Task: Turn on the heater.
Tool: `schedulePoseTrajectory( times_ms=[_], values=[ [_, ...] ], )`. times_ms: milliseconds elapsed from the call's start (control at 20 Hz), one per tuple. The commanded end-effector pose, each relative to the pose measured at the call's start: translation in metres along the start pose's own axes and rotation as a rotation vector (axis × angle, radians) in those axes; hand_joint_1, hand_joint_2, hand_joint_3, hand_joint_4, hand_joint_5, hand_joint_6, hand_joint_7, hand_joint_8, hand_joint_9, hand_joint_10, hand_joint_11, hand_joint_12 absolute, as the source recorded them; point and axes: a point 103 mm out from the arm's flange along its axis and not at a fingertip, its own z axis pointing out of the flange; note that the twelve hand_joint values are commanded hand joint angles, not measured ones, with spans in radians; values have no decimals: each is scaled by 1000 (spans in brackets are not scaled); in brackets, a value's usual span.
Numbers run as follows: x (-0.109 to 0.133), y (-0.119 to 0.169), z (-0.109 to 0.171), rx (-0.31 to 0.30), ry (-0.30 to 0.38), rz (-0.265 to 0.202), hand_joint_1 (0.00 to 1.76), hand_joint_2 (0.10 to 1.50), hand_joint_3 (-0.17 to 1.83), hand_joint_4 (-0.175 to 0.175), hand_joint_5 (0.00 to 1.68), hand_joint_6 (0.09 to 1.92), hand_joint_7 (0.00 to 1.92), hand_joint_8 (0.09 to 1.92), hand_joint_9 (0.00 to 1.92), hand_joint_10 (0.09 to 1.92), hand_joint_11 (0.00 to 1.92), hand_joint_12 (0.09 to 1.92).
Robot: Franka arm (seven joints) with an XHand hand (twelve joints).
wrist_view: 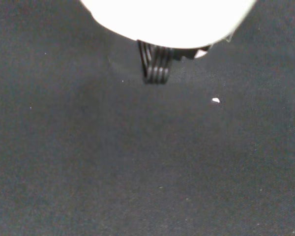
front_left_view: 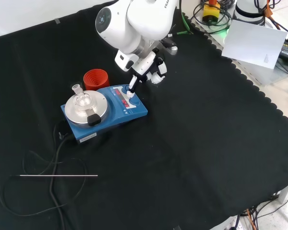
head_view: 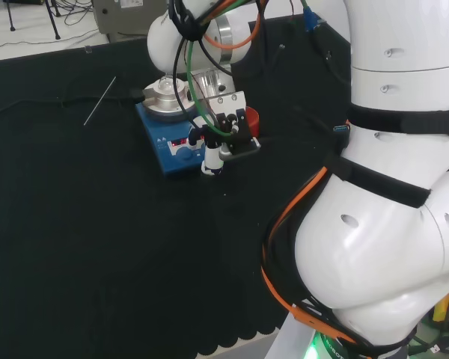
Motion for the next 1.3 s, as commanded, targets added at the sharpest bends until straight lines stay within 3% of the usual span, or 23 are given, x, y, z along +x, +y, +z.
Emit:
schedulePoseTrajectory(
  times_ms=[50,350,700,1300],
  values=[
    [11,-1,1,1,-12,9,1574,488,1366,-67,337,172,1860,1669,1920,1724,1920,1743],
    [9,-2,1,-4,-7,7,1573,488,1366,-67,341,168,1859,1669,1920,1723,1920,1741],
    [-10,-13,-13,-26,6,6,1573,487,1366,-67,347,164,1859,1668,1920,1721,1920,1740],
    [8,-20,-20,-46,-8,7,1572,487,1367,-67,354,157,1860,1666,1920,1719,1920,1739]
  ],
)
